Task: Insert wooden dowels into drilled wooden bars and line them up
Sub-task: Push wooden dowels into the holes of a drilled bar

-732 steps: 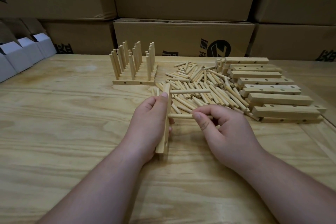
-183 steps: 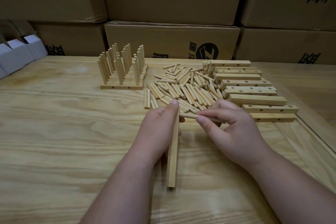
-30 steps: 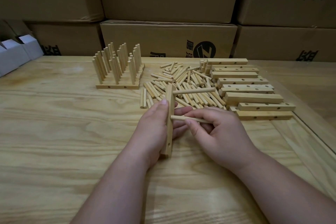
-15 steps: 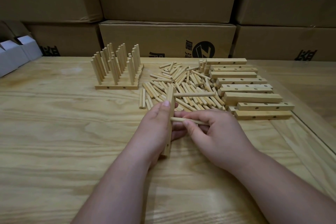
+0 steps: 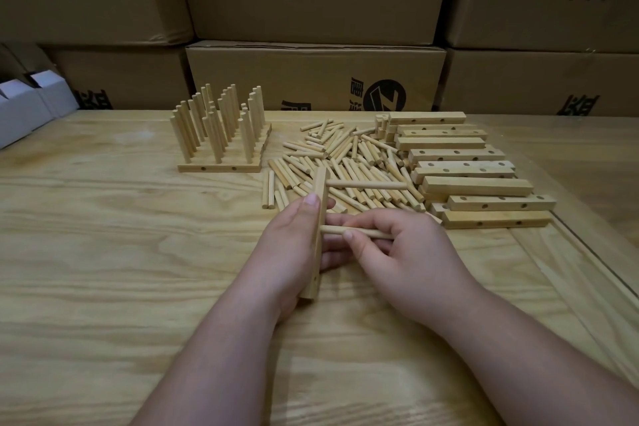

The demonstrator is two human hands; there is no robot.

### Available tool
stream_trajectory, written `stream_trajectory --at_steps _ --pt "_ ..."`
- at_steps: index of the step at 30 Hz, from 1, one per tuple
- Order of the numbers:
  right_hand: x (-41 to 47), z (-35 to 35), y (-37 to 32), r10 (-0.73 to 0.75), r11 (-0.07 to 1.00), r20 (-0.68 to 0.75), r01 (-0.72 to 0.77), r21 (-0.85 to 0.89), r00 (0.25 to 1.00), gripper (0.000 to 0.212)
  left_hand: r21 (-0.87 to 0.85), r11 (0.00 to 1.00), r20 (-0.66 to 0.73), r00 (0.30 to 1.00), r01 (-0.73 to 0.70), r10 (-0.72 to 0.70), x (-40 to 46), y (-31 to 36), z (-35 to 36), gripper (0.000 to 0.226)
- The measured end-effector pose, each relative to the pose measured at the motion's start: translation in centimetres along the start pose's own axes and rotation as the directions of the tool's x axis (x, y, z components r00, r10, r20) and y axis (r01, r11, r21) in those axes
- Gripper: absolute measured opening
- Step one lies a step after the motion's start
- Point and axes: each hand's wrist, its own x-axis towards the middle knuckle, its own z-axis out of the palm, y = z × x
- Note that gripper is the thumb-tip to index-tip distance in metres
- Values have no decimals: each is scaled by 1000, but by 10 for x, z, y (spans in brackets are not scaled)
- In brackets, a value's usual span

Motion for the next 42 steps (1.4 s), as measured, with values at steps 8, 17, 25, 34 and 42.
stream_trajectory --at_steps 8,17,25,34,42 --pt "3 -10 0 -109 917 5 102 -386 994 22 29 1000 -15 1000 -6 6 2 2 -2 40" --pt "4 -13 -6 -31 910 121 78 -407 992 20 41 999 26 1000 9 -10 -1 1 -1 41" --pt "-1 -2 -11 -63 894 48 77 -441 997 17 164 985 8 999 -52 51 -1 0 2 36" --pt "0 -3 -4 -11 965 36 20 -260 999 16 107 994 34 999 -31 27 -2 0 0 36" --pt "1 -1 0 14 987 23 -10 -159 1000 17 78 996 43 999 -34 30 -1 -1 -3 37"
